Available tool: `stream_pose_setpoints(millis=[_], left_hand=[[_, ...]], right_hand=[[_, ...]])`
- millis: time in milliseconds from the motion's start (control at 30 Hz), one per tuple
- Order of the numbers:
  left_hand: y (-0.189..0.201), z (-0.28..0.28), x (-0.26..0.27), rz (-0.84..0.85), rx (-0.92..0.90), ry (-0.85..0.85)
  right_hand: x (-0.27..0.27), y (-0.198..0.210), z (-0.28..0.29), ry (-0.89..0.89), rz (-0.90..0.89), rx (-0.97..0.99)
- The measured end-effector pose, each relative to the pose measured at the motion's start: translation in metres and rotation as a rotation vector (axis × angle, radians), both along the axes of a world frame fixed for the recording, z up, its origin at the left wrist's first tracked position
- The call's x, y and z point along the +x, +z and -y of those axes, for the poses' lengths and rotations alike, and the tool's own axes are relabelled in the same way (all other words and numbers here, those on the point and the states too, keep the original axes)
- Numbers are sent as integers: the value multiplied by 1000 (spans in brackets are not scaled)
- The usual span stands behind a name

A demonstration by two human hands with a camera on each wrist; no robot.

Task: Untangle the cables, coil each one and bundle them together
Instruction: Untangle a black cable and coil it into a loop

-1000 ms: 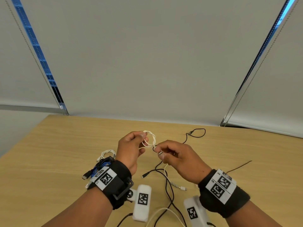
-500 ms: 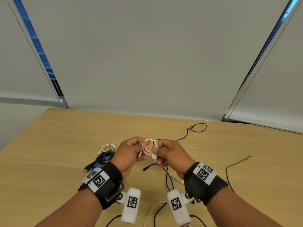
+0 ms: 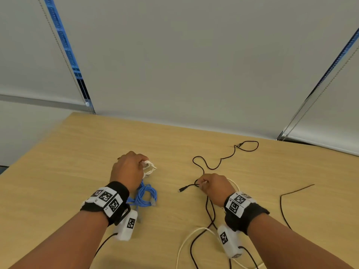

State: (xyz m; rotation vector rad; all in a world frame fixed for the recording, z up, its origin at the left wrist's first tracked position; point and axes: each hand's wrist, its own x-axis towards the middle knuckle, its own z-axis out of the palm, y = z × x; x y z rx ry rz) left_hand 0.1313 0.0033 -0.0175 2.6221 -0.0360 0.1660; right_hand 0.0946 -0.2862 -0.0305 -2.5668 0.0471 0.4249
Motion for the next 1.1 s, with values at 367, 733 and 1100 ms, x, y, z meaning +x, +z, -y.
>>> stream_pose_setpoints(millis=[367, 733, 1100], left_hand=[[7, 57, -21, -26, -54, -310], [-30, 131, -23, -396, 390, -467], [58, 124, 1, -484, -608, -415]], right_hand=[[4, -22, -26, 235, 121, -408], [-5, -10, 7, 103, 147, -180], [3, 30, 37, 15, 305, 66]])
